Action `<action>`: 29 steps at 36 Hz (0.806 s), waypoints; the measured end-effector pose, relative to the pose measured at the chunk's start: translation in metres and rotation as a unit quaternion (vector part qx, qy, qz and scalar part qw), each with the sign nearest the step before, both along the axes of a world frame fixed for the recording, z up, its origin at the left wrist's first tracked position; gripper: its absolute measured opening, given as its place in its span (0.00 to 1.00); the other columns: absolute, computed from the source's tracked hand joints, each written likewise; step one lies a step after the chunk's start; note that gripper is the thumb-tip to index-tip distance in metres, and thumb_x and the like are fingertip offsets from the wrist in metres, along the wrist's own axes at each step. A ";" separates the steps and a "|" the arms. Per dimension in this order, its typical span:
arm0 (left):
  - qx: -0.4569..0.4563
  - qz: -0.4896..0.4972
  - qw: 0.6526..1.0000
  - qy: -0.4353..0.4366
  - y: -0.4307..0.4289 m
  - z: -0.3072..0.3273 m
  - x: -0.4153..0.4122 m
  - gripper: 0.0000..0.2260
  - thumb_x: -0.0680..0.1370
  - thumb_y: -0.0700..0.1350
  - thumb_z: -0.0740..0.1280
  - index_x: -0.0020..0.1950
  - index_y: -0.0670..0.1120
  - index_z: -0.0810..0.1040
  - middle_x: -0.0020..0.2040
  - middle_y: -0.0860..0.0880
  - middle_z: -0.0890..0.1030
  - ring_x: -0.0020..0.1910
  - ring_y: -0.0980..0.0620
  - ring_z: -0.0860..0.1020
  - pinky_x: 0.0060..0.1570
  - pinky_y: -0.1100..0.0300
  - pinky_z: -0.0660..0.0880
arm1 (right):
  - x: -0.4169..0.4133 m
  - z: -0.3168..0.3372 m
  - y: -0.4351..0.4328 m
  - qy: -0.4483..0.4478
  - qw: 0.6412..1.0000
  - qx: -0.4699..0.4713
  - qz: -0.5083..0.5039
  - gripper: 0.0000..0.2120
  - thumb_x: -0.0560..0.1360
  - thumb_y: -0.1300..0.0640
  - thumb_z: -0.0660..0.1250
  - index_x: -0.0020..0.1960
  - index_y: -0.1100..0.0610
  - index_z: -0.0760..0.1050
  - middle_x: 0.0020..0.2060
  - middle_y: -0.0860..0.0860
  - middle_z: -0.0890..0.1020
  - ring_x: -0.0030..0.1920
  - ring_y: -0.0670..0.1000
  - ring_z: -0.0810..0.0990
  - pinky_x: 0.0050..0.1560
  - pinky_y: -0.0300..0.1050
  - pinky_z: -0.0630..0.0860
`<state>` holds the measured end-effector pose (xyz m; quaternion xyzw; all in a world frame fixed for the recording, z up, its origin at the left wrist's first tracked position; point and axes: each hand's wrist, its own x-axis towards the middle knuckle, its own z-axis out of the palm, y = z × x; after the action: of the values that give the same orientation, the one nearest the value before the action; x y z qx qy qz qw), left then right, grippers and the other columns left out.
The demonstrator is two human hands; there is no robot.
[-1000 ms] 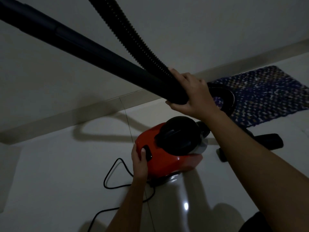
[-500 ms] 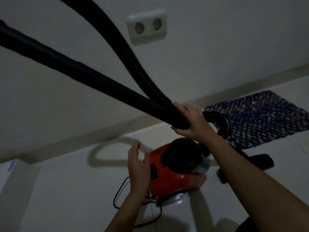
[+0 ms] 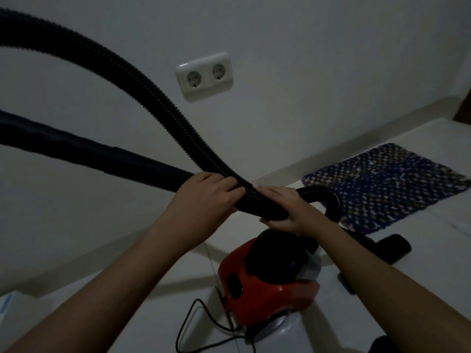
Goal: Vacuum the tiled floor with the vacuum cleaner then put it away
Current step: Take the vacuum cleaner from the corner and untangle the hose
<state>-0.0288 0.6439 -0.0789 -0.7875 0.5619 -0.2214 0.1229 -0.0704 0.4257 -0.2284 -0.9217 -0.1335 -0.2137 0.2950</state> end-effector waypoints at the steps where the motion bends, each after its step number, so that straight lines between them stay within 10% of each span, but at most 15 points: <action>1: 0.036 0.004 0.999 0.014 -0.001 0.005 0.000 0.17 0.70 0.48 0.73 0.57 0.48 0.79 0.49 0.50 0.83 0.44 0.48 0.82 0.43 0.56 0.77 | 0.001 -0.003 -0.001 0.005 1.000 -0.004 0.001 0.38 0.72 0.43 0.66 0.75 0.36 0.48 0.68 0.47 0.70 0.65 0.50 0.70 0.68 0.47 0.62; 6: 0.171 0.026 0.984 0.051 -0.005 0.021 0.016 0.23 0.79 0.55 0.60 0.73 0.57 0.59 0.62 0.52 0.74 0.56 0.50 0.77 0.45 0.56 0.73 | 0.001 -0.003 0.003 0.020 0.999 -0.039 0.020 0.35 0.74 0.43 0.64 0.76 0.43 0.52 0.69 0.51 0.70 0.66 0.49 0.68 0.69 0.41 0.58; 15: 0.180 0.096 0.922 0.330 -0.010 0.072 0.032 0.17 0.76 0.55 0.65 0.65 0.61 0.71 0.58 0.54 0.80 0.53 0.52 0.79 0.47 0.58 0.75 | -0.025 0.031 0.024 0.064 0.996 -0.028 -0.051 0.27 0.81 0.45 0.55 0.76 0.51 0.53 0.76 0.58 0.54 0.76 0.60 0.52 0.74 0.57 0.55; 22: 0.154 0.200 0.787 0.563 -0.024 0.087 0.017 0.06 0.73 0.49 0.69 0.46 0.60 0.79 0.40 0.53 0.81 0.41 0.51 0.79 0.41 0.53 0.75 | -0.077 0.070 0.035 0.141 0.979 -0.001 -0.146 0.24 0.81 0.44 0.51 0.73 0.54 0.60 0.68 0.56 0.72 0.70 0.54 0.64 0.71 0.54 0.62; 29: 0.102 0.277 0.683 0.668 -0.023 0.091 -0.041 0.19 0.71 0.52 0.72 0.61 0.58 0.76 0.54 0.56 0.81 0.51 0.57 0.78 0.40 0.74 0.68 | -0.148 0.101 0.074 0.223 0.919 0.187 -0.267 0.34 0.79 0.37 0.48 0.78 0.54 0.49 0.77 0.53 0.51 0.77 0.50 0.45 0.77 0.45 0.42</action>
<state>-0.0696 0.6213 0.0117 -0.8286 0.2701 0.4669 -0.1497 -0.2185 0.4999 -0.1275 -0.8747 0.2290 -0.0947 0.4165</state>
